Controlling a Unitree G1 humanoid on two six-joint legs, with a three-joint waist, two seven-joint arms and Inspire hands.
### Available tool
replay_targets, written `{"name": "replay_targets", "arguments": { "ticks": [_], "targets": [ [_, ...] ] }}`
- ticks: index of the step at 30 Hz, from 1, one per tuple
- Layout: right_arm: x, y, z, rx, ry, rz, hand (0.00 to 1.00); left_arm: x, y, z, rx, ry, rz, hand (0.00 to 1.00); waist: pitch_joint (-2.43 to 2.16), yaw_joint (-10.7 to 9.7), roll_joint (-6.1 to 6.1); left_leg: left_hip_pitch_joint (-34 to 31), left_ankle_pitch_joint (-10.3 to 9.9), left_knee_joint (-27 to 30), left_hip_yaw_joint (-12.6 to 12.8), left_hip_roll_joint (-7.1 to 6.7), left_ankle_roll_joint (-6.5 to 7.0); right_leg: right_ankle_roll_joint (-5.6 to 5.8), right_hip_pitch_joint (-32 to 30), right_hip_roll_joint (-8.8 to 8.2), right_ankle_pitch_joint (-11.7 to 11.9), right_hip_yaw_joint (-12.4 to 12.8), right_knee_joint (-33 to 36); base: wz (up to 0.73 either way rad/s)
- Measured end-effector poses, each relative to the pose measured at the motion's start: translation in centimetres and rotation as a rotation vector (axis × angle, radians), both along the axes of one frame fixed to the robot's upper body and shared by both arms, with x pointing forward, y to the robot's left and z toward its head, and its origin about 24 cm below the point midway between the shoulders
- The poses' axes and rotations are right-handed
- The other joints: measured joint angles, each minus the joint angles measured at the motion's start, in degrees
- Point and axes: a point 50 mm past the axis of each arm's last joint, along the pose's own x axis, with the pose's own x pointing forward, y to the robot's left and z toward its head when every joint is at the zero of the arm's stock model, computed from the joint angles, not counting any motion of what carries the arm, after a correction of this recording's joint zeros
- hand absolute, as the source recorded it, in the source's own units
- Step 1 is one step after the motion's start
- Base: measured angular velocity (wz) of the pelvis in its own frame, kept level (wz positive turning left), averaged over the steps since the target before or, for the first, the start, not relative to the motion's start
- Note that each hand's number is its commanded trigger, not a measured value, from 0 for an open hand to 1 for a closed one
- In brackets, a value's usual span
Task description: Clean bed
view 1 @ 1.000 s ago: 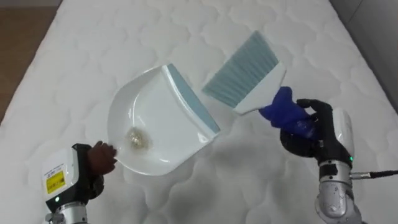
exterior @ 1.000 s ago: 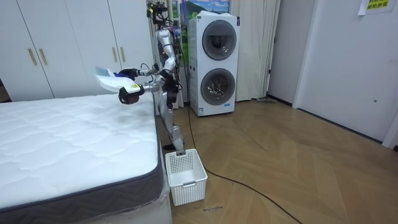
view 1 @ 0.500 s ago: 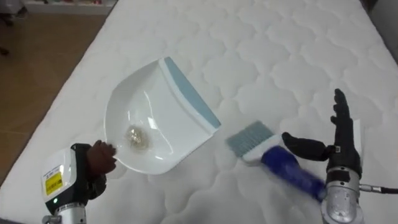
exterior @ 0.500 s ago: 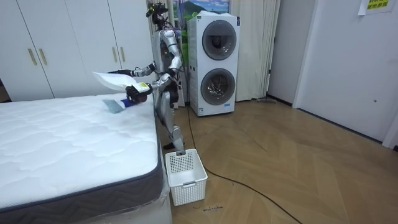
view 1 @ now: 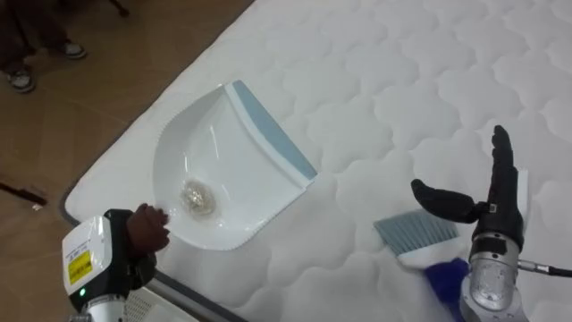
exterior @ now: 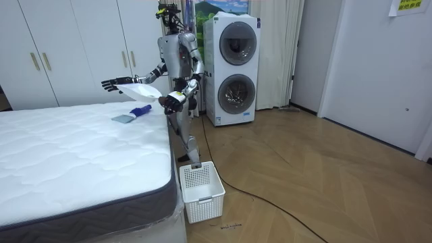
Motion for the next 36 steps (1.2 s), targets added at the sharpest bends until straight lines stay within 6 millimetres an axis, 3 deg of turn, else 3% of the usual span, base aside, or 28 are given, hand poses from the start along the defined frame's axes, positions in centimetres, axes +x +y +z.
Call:
{"name": "replay_targets", "arguments": {
  "ticks": [5, 6, 7, 8, 9, 10, 11, 13, 14, 15, 16, 17, 18, 19, 20, 21, 22, 26, 29, 32, 33, 35, 36],
  "targets": [
    [-0.1, -0.1, 0.0, -0.038, -0.01, -0.038, 0.0, -0.3, 0.5, 0.0, -0.005, -0.005, 0.044, 1.0, -0.1, 0.07, -0.46, -4.38, 1.0, 2.97, 0.99, 0.26, -0.2, -0.68, 0.43, 0.28, -0.87, -4.59, 0.38, 0.7],
    [-0.2, -0.3, -0.1, -0.041, -0.008, -0.057, 0.0, -0.3, 0.6, 0.0, -0.004, -0.005, 0.048, 1.0, 0.02, -0.08, -0.66, -5.53, 1.82, 3.44, 4.92, 1.1, 0.33, -0.69, 0.63, 0.13, -1.22, -6.01, 0.59, 0.87],
    [-0.3, -0.4, -0.2, -0.045, -0.005, -0.076, 0.0, -0.3, 0.6, 0.1, -0.004, -0.007, 0.048, 1.0, 0.21, -0.17, -1.05, -6.48, 2.7, 3.83, 11.59, 2.81, 1.27, -0.84, 0.64, 0.04, -1.82, -6.69, 0.92, 0.92],
    [-0.4, -0.5, -0.2, -0.047, -0.005, -0.084, 0.0, -0.3, 0.6, 0.0, -0.006, -0.007, 0.048, 1.0, 0.28, -0.26, -1.13, -6.96, 3.08, 4.1, 14.87, 3.62, 1.78, -0.81, 0.67, -0.12, -2.01, -7.82, 1.07, 0.98],
    [-0.4, -0.6, -0.3, -0.051, -0.006, -0.101, 0.0, -0.3, 0.4, 0.0, -0.012, -0.007, 0.048, 1.0, 0.32, -0.44, -1.17, -7.86, 3.91, 4.26, 20.96, 5.12, 3.02, -0.88, 0.83, -0.82, -2.2, -10.81, 1.14, 1.13],
    [-0.5, -0.6, -0.4, -0.053, -0.006, -0.114, 0.0, 0.0, 0.3, 0.1, -0.015, -0.014, 0.045, 1.0, 0.34, -0.83, -1.18, -8.59, 5.23, 3.52, 24.64, 5.82, 4.25, -0.8, 0.99, -1.04, -2.41, -13.91, 1.05, 1.19],
    [-0.5, -0.7, -0.3, -0.054, -0.008, -0.118, 0.0, 0.2, 0.2, 0.2, -0.015, -0.02, 0.043, 1.0, 0.37, -1.21, -1.13, -9.02, 5.96, 2.89, 25.65, 5.76, 4.78, -0.77, 0.92, -1.15, -2.44, -15.38, 0.95, 1.35],
    [-0.5, -0.8, -0.3, -0.06, -0.02, -0.141, 0.0, 1.1, 0.0, 0.6, -0.018, -0.046, 0.032, 1.0, 0.51, -2.47, -1.04, -10.05, 9.92, -0.99, 27.31, 3.91, 5.9, -1.0, 0.5, -2.77, -2.49, -22.33, 0.28, 1.3],
    [-0.6, -0.8, -0.3, -0.061, -0.02, -0.143, 0.0, 1.2, 0.1, 0.6, -0.018, -0.049, 0.032, 1.0, 0.82, -2.63, -1.58, -10.54, 9.11, 0.86, 29.21, 4.7, 6.01, -0.78, 0.79, -3.44, -2.41, -24.99, 0.33, 1.05],
    [-0.6, -0.5, -0.4, -0.059, -0.018, -0.139, 0.0, 1.1, 0.3, 0.7, -0.025, -0.046, 0.042, 1.0, 0.57, -3.01, -0.94, -10.4, 4.58, 7.52, 32.53, 7.32, 6.0, -0.04, 2.42, -4.03, -2.16, -30.05, 0.08, 0.77],
    [-0.5, -0.3, -0.4, -0.056, -0.019, -0.137, 0.0, 1.2, 0.6, 0.7, -0.037, -0.045, 0.052, 1.0, 0.53, -3.22, -0.57, -9.05, 0.5, 11.6, 34.37, 10.44, 4.34, 0.57, 3.62, -3.94, -2.23, -32.83, 0.41, 0.73],
    [-0.6, -0.4, -0.4, -0.058, -0.019, -0.139, 0.0, 1.3, 0.5, 0.7, -0.045, -0.042, 0.052, 1.0, 0.5, -3.49, -0.28, -8.8, -0.7, 12.59, 34.97, 11.33, 3.13, 1.04, 4.36, -3.93, -2.52, -33.37, 1.09, 0.75],
    [-0.6, -0.7, -0.3, -0.065, -0.024, -0.155, 0.0, 1.6, 0.2, 0.7, -0.057, -0.034, 0.038, 1.0, 0.89, -3.88, 0.31, -8.94, -1.34, 12.06, 34.71, 10.51, 3.92, 2.11, 4.8, -4.2, -2.96, -33.75, 3.57, 0.86],
    [-0.5, -0.7, -0.2, -0.068, -0.033, -0.171, 0.0, 1.9, -0.2, 0.6, -0.063, -0.028, 0.02, 1.0, 0.93, -4.96, 0.35, -9.0, -1.06, 10.39, 31.5, 8.15, 4.52, 1.86, 3.82, -4.75, -3.41, -30.93, 4.66, 0.84],
    [-0.5, -0.7, -0.2, -0.069, -0.038, -0.176, 0.0, 2.0, -0.4, 0.7, -0.064, -0.029, 0.012, 1.0, 0.94, -5.26, 0.4, -8.93, -0.79, 9.4, 29.78, 6.87, 5.12, 1.45, 2.77, -4.91, -3.55, -28.79, 5.0, 0.71],
    [-0.5, -0.7, -0.1, -0.068, -0.044, -0.186, 0.0, 2.4, -0.6, 0.9, -0.064, -0.04, 0.003, 1.0, 0.9, -5.59, 0.4, -9.14, -0.11, 7.44, 27.66, 4.89, 6.19, 0.33, 1.34, -4.9, -4.06, -24.26, 5.16, 0.58],
    [-0.6, -0.7, -0.2, -0.07, -0.044, -0.195, 0.0, 2.6, -0.7, 1.0, -0.062, -0.046, -0.001, 1.0, 0.86, -5.55, 0.49, -9.17, 0.42, 6.59, 26.86, 3.77, 6.49, 0.33, 0.96, -5.01, -4.04, -21.44, 5.25, 0.55],
    [-0.8, -0.9, -0.2, -0.077, -0.051, -0.216, 0.0, 2.4, -0.5, 0.9, -0.055, -0.043, -0.001, 1.0, 0.33, -5.54, 1.33, -8.89, 0.85, 5.76, 24.5, 1.86, 6.78, 1.07, 1.81, -5.57, -3.65, -21.58, 6.43, 0.36],
    [-0.8, -0.9, -0.1, -0.077, -0.061, -0.22, 0.0, 2.4, -0.5, 1.0, -0.057, -0.048, -0.006, 1.0, 0.06, -6.03, 1.73, -8.81, 1.39, 5.47, 22.42, 0.95, 7.48, 1.13, 2.1, -5.93, -3.64, -20.08, 7.51, 0.4],
    [-0.8, -0.9, -0.1, -0.08, -0.063, -0.226, 0.0, 2.5, -0.5, 1.0, -0.059, -0.056, -0.013, 1.0, -0.01, -6.02, 1.84, -8.7, 1.56, 5.39, 21.62, -0.2, 7.86, 1.81, 1.69, -7.5, -4.06, -20.04, 10.53, 0.21],
    [-0.8, -0.9, -0.1, -0.079, -0.064, -0.23, 0.0, 2.5, -0.6, 1.1, -0.061, -0.059, -0.017, 1.0, -0.05, -6.06, 1.91, -8.72, 1.63, 5.21, 21.37, -0.67, 8.05, 1.89, 0.48, -8.84, -4.12, -19.69, 13.61, 0.13],
    [-0.9, -1.0, -0.1, -0.081, -0.062, -0.231, 0.0, 2.5, -0.6, 1.1, -0.061, -0.062, -0.02, 1.0, -0.06, -6.15, 1.9, -8.68, 1.6, 5.11, 19.22, -2.21, 9.22, 1.65, -2.05, -10.74, -4.03, -16.72, 19.31, 0.05],
    [-0.8, -1.0, -0.2, -0.084, -0.057, -0.232, 0.0, 2.5, -0.5, 1.1, -0.061, -0.063, -0.019, 1.0, -0.02, -6.07, 1.94, -8.67, 1.57, 5.18, 17.04, -3.29, 9.66, 0.33, -4.33, -10.78, -4.66, -13.58, 22.55, -0.17]
  ]
}}
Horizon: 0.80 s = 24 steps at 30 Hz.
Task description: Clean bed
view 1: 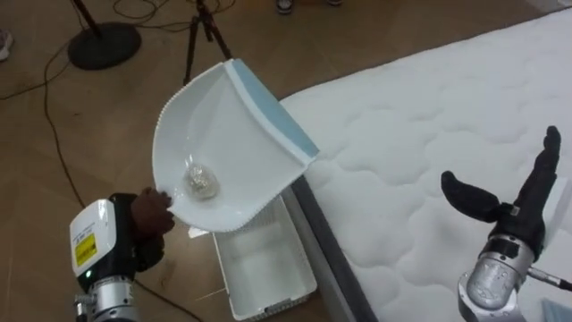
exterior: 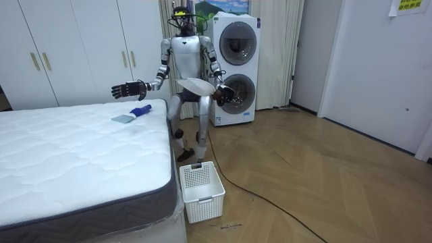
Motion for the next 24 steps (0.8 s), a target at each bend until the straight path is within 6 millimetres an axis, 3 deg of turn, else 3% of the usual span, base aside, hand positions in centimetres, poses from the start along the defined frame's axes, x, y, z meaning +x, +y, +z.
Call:
{"name": "replay_targets", "arguments": {
  "ticks": [1, 2, 4, 5, 7, 8, 10, 13, 14, 15, 16, 17, 18, 19, 20, 21, 22, 23, 24],
  "targets": [
    [0.0, 0.0, 0.0, -0.001, 0.002, 0.002, 0.0, 0.0, 0.1, 0.0, -0.001, -0.001, 0.007, 1.0, 0.17, -0.05, 0.27, -0.01, 0.26, -0.32, -2.94, -1.05, 0.45, -2.01, -2.92, 1.52, -1.36, 2.85, 1.96, -0.19],
    [-0.1, 0.1, -0.1, -0.006, 0.008, 0.002, 0.0, -0.1, 0.2, 0.0, -0.001, -0.001, 0.011, 1.0, 0.17, -0.49, 0.29, 0.2, 0.39, -0.81, -4.5, -1.69, 0.37, -2.59, -4.28, 2.77, -1.73, 3.96, 2.28, 0.0],
    [-0.3, -0.1, -0.4, -0.034, 0.029, -0.005, 0.0, 0.1, 0.2, 0.1, 0.003, -0.007, 0.013, 1.0, 0.55, -2.91, 0.61, 1.47, 2.12, -2.84, -11.98, -3.86, 0.16, -3.17, -8.81, 7.78, -1.97, 7.79, 1.46, 0.37],
    [-0.3, -0.1, -0.5, -0.041, 0.032, -0.01, 0.0, 0.1, 0.2, 0.1, 0.007, -0.007, 0.01, 1.0, 0.65, -3.62, 0.55, 1.81, 2.38, -3.16, -13.97, -4.34, -0.18, -3.36, -9.91, 8.98, -1.85, 9.07, 0.82, 0.54],
    [-0.5, 0.0, -0.5, -0.058, 0.027, -0.033, 0.0, 0.6, 0.0, 0.2, 0.004, -0.011, -0.006, 1.0, 1.09, -5.94, 0.09, 2.56, 3.46, -3.7, -21.96, -6.25, -1.36, -4.16, -13.11, 12.39, -0.21, 14.13, -5.12, 0.66],
    [-0.6, -0.1, -0.5, -0.061, 0.026, -0.043, 0.0, 1.0, -0.2, 0.3, 0.007, -0.014, -0.02, 1.0, 1.18, -6.05, -0.09, 2.49, 3.62, -3.68, -23.89, -6.88, -1.61, -3.95, -13.87, 13.24, 0.65, 15.39, -5.96, 0.76],
    [-0.3, -0.1, -0.2, -0.068, 0.003, -0.064, 0.0, 2.4, -0.6, 0.3, 0.012, -0.01, -0.061, 1.0, 1.11, -5.48, -1.54, 1.33, 4.41, -3.23, -28.84, -9.1, -2.78, -4.03, -16.59, 14.92, 3.74, 19.54, -8.16, 0.7],
    [0.4, 0.0, 0.2, -0.084, -0.022, -0.074, 0.0, 3.0, -0.8, -0.2, 0.03, 0.03, -0.086, 1.0, 1.14, -4.84, -1.56, -0.54, 4.77, -1.4, -31.69, -10.97, -3.36, -4.72, -16.94, 14.98, 6.2, 21.5, -10.03, 0.77],
    [0.6, 0.0, 0.2, -0.086, -0.028, -0.08, 0.0, 3.1, -0.8, -0.3, 0.031, 0.035, -0.085, 1.0, 1.11, -4.87, -1.6, -1.26, 4.76, -0.9, -31.4, -11.11, -3.36, -4.81, -16.93, 14.87, 6.58, 21.52, -10.66, 0.7],
    [1.0, 0.0, 0.5, -0.09, -0.042, -0.091, 0.0, 3.1, -0.7, -0.4, 0.037, 0.043, -0.083, 1.0, 1.16, -4.72, -1.54, -3.1, 4.35, 0.53, -28.97, -11.09, -2.87, -5.08, -16.83, 14.49, 8.33, 21.5, -11.26, 0.56],
    [1.5, -0.1, 0.8, -0.1, -0.051, -0.087, 0.0, 3.0, -0.6, -0.7, 0.038, 0.057, -0.077, 1.0, 1.65, -4.47, -0.43, -5.42, 3.07, 2.4, -23.14, -8.99, -2.92, -6.4, -17.01, 14.01, 8.22, 20.6, -10.35, 0.53],
    [1.6, -0.1, 0.8, -0.103, -0.05, -0.086, 0.0, 2.9, -0.6, -0.9, 0.038, 0.067, -0.075, 1.0, 1.85, -4.55, 0.42, -6.73, 2.34, 3.15, -17.31, -6.5, -3.4, -6.58, -17.15, 13.88, 7.87, 19.78, -10.03, 0.6],
    [1.6, -0.2, 0.6, -0.104, -0.04, -0.087, 0.0, 2.7, -0.5, -1.1, 0.04, 0.082, -0.074, 1.0, 1.94, -4.97, 1.08, -8.71, 1.02, 4.53, -6.0, -2.13, -5.12, -6.48, -18.25, 13.13, 6.22, 19.05, -8.73, 0.61],
    [1.6, -0.1, 0.4, -0.103, -0.029, -0.083, 0.0, 2.8, -0.4, -1.1, 0.042, 0.084, -0.069, 1.0, 2.06, -4.92, 0.92, -10.16, -0.71, 6.75, -0.47, 0.14, -6.4, -6.53, -20.04, 11.96, 4.15, 18.97, -5.78, 0.51],
    [1.7, 0.0, 0.4, -0.101, -0.025, -0.073, 0.0, 2.9, -0.2, -1.1, 0.047, 0.081, -0.067, 1.0, 2.15, -4.75, 0.79, -10.88, -1.83, 8.81, 0.76, 1.35, -6.2, -6.47, -20.87, 11.52, 3.31, 19.05, -4.25, 0.25],
    [2.2, 0.3, 0.2, -0.102, -0.009, -0.038, 0.0, 2.9, 0.2, -1.1, 0.062, 0.086, -0.055, 1.0, 2.2, -4.96, 0.4, -11.8, -4.31, 12.91, 1.99, 4.43, -5.75, -6.0, -22.3, 10.51, 1.63, 19.1, -1.18, 0.12],
    [2.4, 0.5, 0.1, -0.103, 0.005, -0.008, 0.0, 3.3, 0.4, -1.2, 0.069, 0.099, -0.052, 1.0, 2.11, -5.02, 0.22, -12.29, -6.25, 14.56, 3.23, 5.43, -6.85, -5.04, -23.3, 9.14, 0.2, 19.21, 1.66, 0.13],
    [2.4, 0.7, 0.0, -0.099, 0.015, 0.007, 0.0, 3.4, 0.5, -1.3, 0.073, 0.108, -0.047, 1.0, 2.05, -5.06, -0.29, -12.23, -7.01, 14.51, 3.57, 5.04, -6.05, -4.49, -23.77, 8.73, -0.28, 19.37, 2.72, 0.13],
    [2.3, 1.0, -0.7, -0.093, 0.051, 0.039, 0.0, 3.6, 1.1, -1.2, 0.092, 0.12, -0.037, 1.0, 2.07, -5.05, -2.09, -12.12, -7.06, 14.39, 3.55, 4.05, -5.68, -3.69, -24.4, 7.91, -0.77, 19.69, 3.5, 0.09]
  ]
}}
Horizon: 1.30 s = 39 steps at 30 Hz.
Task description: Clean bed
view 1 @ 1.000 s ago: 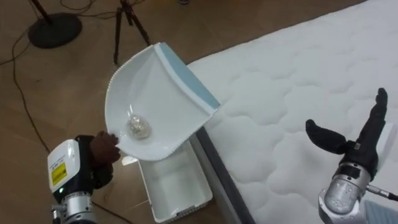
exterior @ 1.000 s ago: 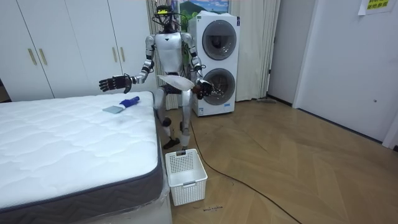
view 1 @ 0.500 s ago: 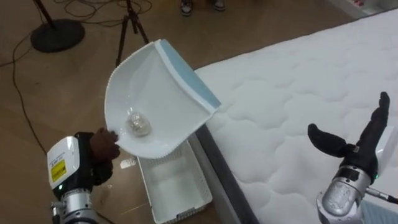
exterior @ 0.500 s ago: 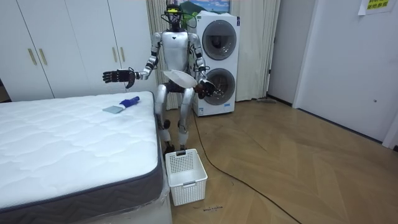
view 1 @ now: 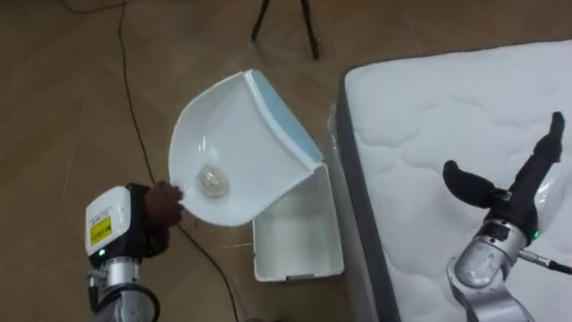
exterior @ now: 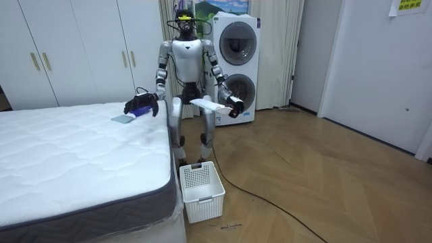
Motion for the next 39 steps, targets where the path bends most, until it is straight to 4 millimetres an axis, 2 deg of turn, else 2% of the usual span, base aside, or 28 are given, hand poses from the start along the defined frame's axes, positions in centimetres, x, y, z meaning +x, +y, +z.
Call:
{"name": "replay_targets", "arguments": {
  "ticks": [1, 3, 5, 6, 8, 9, 12, 13, 14, 15, 19, 25, 32, 39],
  "targets": [
    [0.1, 0.3, -0.4, 0.001, 0.029, 0.028, 0.0, 0.0, 0.9, 0.3, 0.031, 0.005, 0.009, 1.0, 0.12, 0.05, -1.51, -0.11, 0.09, -0.18, -0.11, -0.22, 0.19, 0.34, -0.08, 0.0, 0.3, 0.24, -0.33, 0.07],
    [0.7, 0.2, -0.3, -0.001, 0.023, 0.036, 0.0, 0.2, 1.8, 0.7, 0.077, 0.013, 0.011, 1.0, 0.28, -0.05, -1.9, -1.13, 0.07, -0.21, -0.7, -0.21, 0.26, 1.02, -0.49, 0.1, 1.99, -0.06, -1.96, 0.05],
    [1.6, 0.3, 0.3, -0.007, 0.0, 0.043, 0.0, 0.6, 2.4, 0.9, 0.112, 0.029, 0.012, 1.0, 0.43, -0.07, -1.55, -1.71, 0.08, -0.32, -0.84, -0.24, 0.27, 1.54, -0.97, 0.03, 2.99, -0.14, -2.5, 0.02],
    [1.9, 0.4, 0.7, -0.014, -0.018, 0.059, 0.0, 0.9, 2.8, 1.1, 0.132, 0.031, 0.015, 1.0, 0.58, 0.02, -1.05, -2.07, 0.08, -0.65, -0.84, -0.41, 0.28, 1.59, -1.12, -0.3, 3.24, -1.07, -3.03, 0.04],
    [2.2, 0.6, 0.9, -0.042, -0.024, 0.086, 0.0, 1.4, 3.1, 1.6, 0.156, 0.028, 0.021, 1.0, 1.07, -0.08, -0.21, -2.08, 0.65, -1.75, -0.82, -1.12, 1.28, 1.68, -1.5, -1.19, 3.42, -1.95, -2.95, 0.08],
    [2.2, 0.6, 0.7, -0.051, -0.012, 0.091, 0.0, 2.0, 3.2, 2.0, 0.17, 0.017, 0.02, 1.0, 1.05, -0.06, 0.14, -2.3, 1.24, -2.89, -0.82, -1.82, 2.28, 1.63, -2.28, -2.08, 3.48, -2.72, -2.68, 0.12],
    [2.2, 0.7, 0.2, -0.054, 0.022, 0.109, 0.0, 3.1, 4.0, 3.0, 0.22, 0.012, 0.009, 1.0, 0.95, -0.16, 1.35, -3.05, 2.32, -3.8, -0.68, -2.02, 4.17, 1.54, -3.19, -2.35, 3.45, -2.93, -1.8, 0.06],
    [2.2, 0.7, 0.2, -0.057, 0.022, 0.114, 0.0, 3.4, 4.4, 3.4, 0.245, 0.013, 0.007, 1.0, 0.98, -0.62, 1.71, -3.46, 2.96, -4.32, -0.74, -2.06, 5.62, 1.35, -3.57, -2.58, 3.34, -3.94, -1.76, 0.04],
    [2.2, 0.8, 0.2, -0.058, 0.023, 0.119, 0.0, 3.6, 4.6, 3.6, 0.26, 0.013, 0.006, 1.0, 0.96, -0.79, 1.74, -3.75, 3.19, -4.46, -0.73, -2.06, 6.19, 1.14, -3.93, -2.66, 3.24, -4.34, -1.69, 0.06],
    [2.2, 0.9, 0.2, -0.062, 0.026, 0.127, 0.0, 3.8, 4.8, 3.8, 0.279, 0.014, 0.001, 1.0, 1.0, -1.07, 1.85, -4.26, 3.2, -4.4, -0.64, -2.06, 6.2, 0.6, -4.47, -2.63, 2.86, -4.27, -1.59, 0.0],
    [2.4, 0.4, 0.2, -0.1, 0.068, 0.152, 0.0, 4.4, 4.5, 4.1, 0.337, 0.032, -0.058, 1.0, 0.9, -2.78, 3.3, -6.77, 3.28, -4.07, -0.39, -2.15, 6.33, 0.53, -7.18, -2.88, 2.79, -4.08, -0.76, 0.0],
    [2.3, 1.0, -0.4, -0.127, 0.123, 0.195, 0.0, 5.3, 4.2, 4.6, 0.42, 0.088, -0.137, 1.0, 0.94, -4.84, 3.47, -7.33, 3.28, -4.02, -0.35, -2.28, 6.36, 0.54, -7.97, -3.05, 2.8, -4.11, -0.61, 0.0],
    [2.1, 1.0, -0.9, -0.146, 0.192, 0.204, 0.0, 6.3, 3.6, 5.5, 0.527, 0.135, -0.226, 1.0, 0.83, -5.29, 4.02, -9.36, 3.53, -3.82, 0.12, -3.0, 6.64, 0.94, -11.21, -3.66, 2.47, -2.21, 1.56, 0.01],
    [1.4, 1.1, -0.8, -0.154, 0.209, 0.228, 0.0, 7.9, 1.3, 6.6, 0.698, 0.197, -0.391, 1.0, 0.85, -6.41, 4.57, -11.44, 3.79, -3.26, -0.09, -3.45, 6.99, 1.08, -13.09, -4.09, 2.29, -2.0, 2.21, 0.04]
  ]
}}
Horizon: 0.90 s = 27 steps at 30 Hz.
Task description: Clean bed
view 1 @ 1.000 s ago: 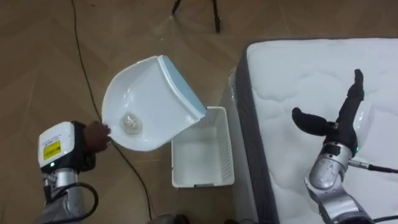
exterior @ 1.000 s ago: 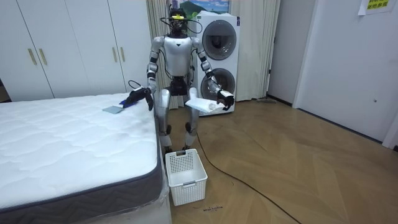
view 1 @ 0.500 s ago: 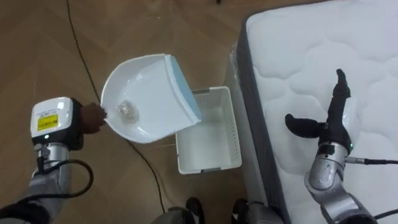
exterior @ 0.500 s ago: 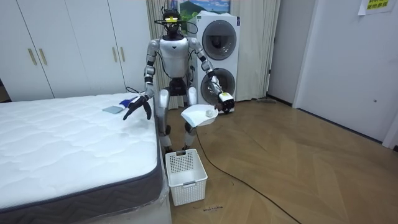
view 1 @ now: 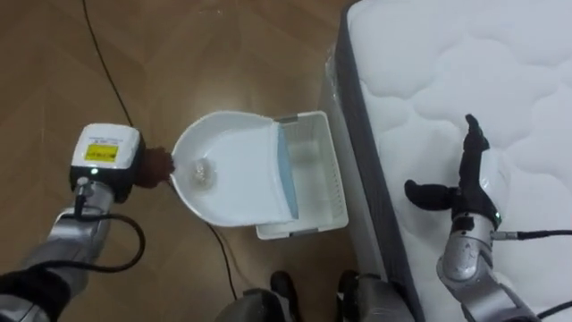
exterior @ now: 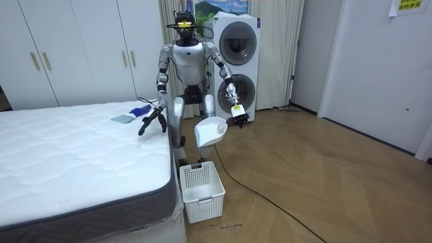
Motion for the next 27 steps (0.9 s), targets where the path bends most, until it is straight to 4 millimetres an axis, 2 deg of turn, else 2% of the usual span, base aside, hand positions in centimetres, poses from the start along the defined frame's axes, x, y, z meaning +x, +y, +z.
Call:
{"name": "replay_targets", "arguments": {
  "ticks": [4, 6, 11, 14, 16, 17, 19, 21, 24, 27],
  "targets": [
    [-0.2, 0.0, -0.1, -0.001, 0.008, -0.001, 0.0, 1.1, -1.9, 1.2, 0.062, 0.008, -0.088, 1.0, 0.03, -0.41, 1.22, -0.92, -0.07, 0.81, 0.01, 0.11, 0.11, 0.04, -0.83, -0.01, -0.02, 0.25, 0.54, 0.0],
    [-0.3, 0.2, -0.1, -0.012, 0.011, 0.001, 0.0, 1.5, -2.4, 1.7, 0.084, 0.019, -0.102, 1.0, -0.03, -0.74, 1.72, -1.14, -0.08, 1.22, 0.16, 0.11, 0.12, 0.12, -1.37, 0.05, -0.11, 1.18, 1.34, 0.0],
    [-0.1, 0.5, 0.3, -0.027, 0.0, 0.013, 0.0, 1.6, -2.4, 2.0, 0.154, 0.1, -0.079, 1.0, -0.09, -1.77, 2.82, -0.66, -0.04, 1.36, 1.93, 0.3, 0.17, 0.01, -2.35, 0.43, -0.41, 3.98, 2.62, -0.12],
    [-0.2, 0.7, 0.5, -0.05, 0.001, 0.038, 0.0, 1.4, -0.9, 2.1, 0.23, 0.188, -0.047, 1.0, -0.04, -3.51, 3.54, -0.82, -0.02, 1.32, 3.04, 0.28, 0.19, -0.03, -3.82, 0.55, -0.53, 5.71, 3.72, -0.12],
    [-0.3, 0.3, 0.6, -0.057, 0.001, 0.036, 0.0, 1.1, 0.3, 2.1, 0.292, 0.268, -0.02, 1.0, -0.01, -5.23, 5.17, -0.82, 0.03, 1.29, 3.5, 0.28, 0.18, -0.12, -4.18, 0.66, -0.58, 6.39, 3.93, -0.1],
    [-0.3, 0.1, 0.6, -0.062, 0.002, 0.034, 0.0, 1.1, 0.5, 2.1, 0.302, 0.282, -0.014, 1.0, 0.0, -5.5, 5.7, -0.77, 0.04, 1.29, 3.62, 0.28, 0.19, -0.12, -4.18, 0.62, -0.58, 6.42, 3.88, -0.04],
    [-0.4, -0.7, 0.8, -0.083, 0.005, 0.024, 0.0, 1.5, 1.2, 2.4, 0.321, 0.315, 0.028, 1.0, 0.14, -6.08, 7.52, -0.28, 0.11, 1.01, 4.46, 0.28, 0.3, -0.12, -4.22, 0.44, -0.72, 7.01, 3.98, -0.09],
    [-0.4, -1.0, 0.8, -0.098, 0.005, 0.024, 0.0, 1.7, 2.1, 2.9, 0.337, 0.328, 0.062, 1.0, 0.27, -6.66, 8.33, 0.45, 0.37, 0.07, 4.86, -0.33, 0.28, -0.03, -4.21, 0.06, -0.95, 7.56, 4.15, -0.07],
    [-0.5, -1.4, 0.9, -0.099, 0.0, 0.02, 0.0, 1.6, 4.1, 3.6, 0.363, 0.341, 0.125, 1.0, 0.22, -6.48, 8.61, 1.8, 0.47, -1.2, 6.4, -0.46, 0.19, 0.06, -4.28, 0.28, -1.3, 9.18, 4.27, -0.16],
    [-0.5, -1.4, 1.0, -0.096, -0.008, 0.027, 0.0, 1.0, 6.4, 4.1, 0.403, 0.363, 0.188, 1.0, 0.26, -6.58, 8.73, 2.26, 0.49, -1.99, 6.8, -0.37, -0.08, 0.04, -4.32, 0.87, -1.37, 9.85, 3.83, -0.1]
  ]
}}
